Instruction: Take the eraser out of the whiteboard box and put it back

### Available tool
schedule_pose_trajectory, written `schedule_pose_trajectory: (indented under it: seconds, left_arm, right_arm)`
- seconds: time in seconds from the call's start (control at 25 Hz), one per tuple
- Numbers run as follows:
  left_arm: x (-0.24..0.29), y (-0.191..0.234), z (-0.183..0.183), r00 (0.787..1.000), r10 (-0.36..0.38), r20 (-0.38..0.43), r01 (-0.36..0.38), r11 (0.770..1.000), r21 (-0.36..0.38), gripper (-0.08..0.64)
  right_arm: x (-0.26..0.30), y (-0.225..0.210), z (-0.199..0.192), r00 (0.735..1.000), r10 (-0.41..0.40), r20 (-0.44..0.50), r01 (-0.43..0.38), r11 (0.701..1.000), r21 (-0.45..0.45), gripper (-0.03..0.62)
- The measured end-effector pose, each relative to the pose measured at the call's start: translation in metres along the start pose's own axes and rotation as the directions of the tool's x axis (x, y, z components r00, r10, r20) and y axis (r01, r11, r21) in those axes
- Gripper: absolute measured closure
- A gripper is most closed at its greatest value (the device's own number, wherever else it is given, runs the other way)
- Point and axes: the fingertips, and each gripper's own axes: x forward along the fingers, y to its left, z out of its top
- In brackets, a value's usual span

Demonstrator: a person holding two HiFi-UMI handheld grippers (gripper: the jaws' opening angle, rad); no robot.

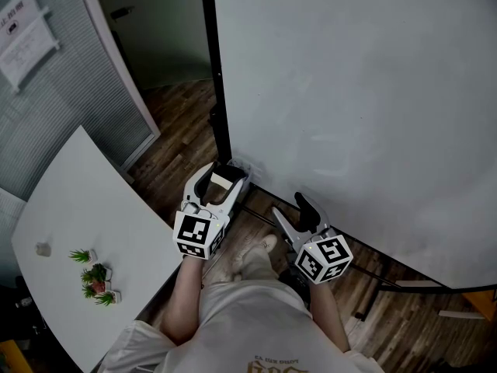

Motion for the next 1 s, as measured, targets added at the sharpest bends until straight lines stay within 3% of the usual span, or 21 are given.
schedule_pose_trajectory:
  seconds: [1.0]
  left_arm:
    - [0.016,0.001,-0.02,0.999,-0.017,-0.046,0.016,1.0,-0.01,0.293]
  right_arm:
    - [0.012,-0.006,-0.007,1.0,0.002,-0.02,-0.002,1.0,0.015,0.298]
